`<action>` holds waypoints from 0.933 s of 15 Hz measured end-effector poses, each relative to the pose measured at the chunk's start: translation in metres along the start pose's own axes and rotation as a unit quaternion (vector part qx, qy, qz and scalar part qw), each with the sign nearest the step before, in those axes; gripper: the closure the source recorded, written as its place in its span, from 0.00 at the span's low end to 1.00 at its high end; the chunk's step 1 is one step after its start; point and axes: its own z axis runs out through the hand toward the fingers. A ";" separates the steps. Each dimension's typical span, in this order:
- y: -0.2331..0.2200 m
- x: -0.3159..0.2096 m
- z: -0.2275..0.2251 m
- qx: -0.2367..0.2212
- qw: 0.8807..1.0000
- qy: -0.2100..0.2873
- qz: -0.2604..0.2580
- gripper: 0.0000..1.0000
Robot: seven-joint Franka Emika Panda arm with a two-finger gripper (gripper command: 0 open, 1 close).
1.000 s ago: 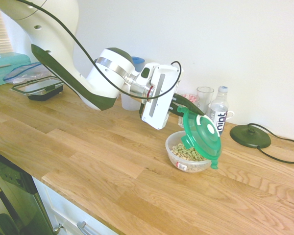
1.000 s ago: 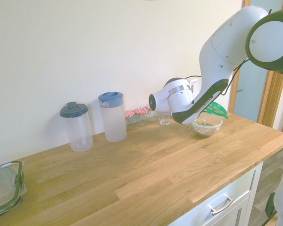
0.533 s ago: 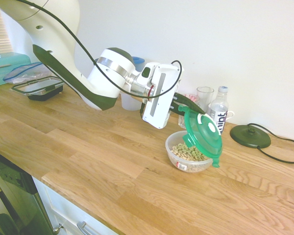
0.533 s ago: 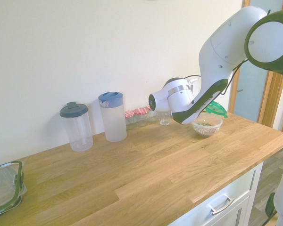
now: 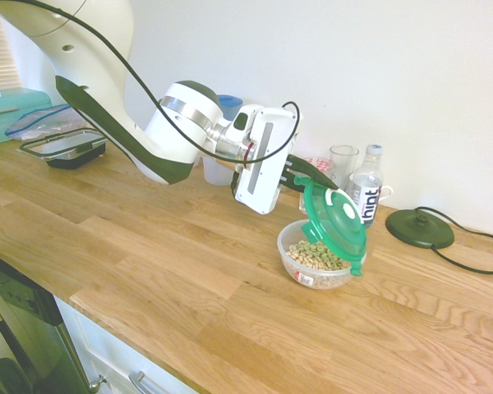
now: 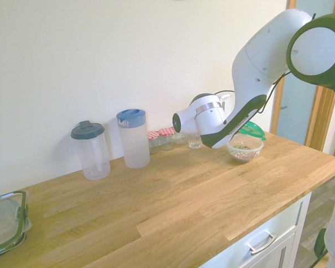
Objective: Cover the lid of food container
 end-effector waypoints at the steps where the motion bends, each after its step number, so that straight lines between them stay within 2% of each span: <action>1: 0.000 0.000 0.000 0.000 1.000 -0.001 0.000 0.00; 9: -0.003 -0.003 -0.006 0.005 1.000 -0.005 -0.003 0.00; 14: -0.003 -0.011 -0.034 0.032 0.999 -0.024 -0.009 0.00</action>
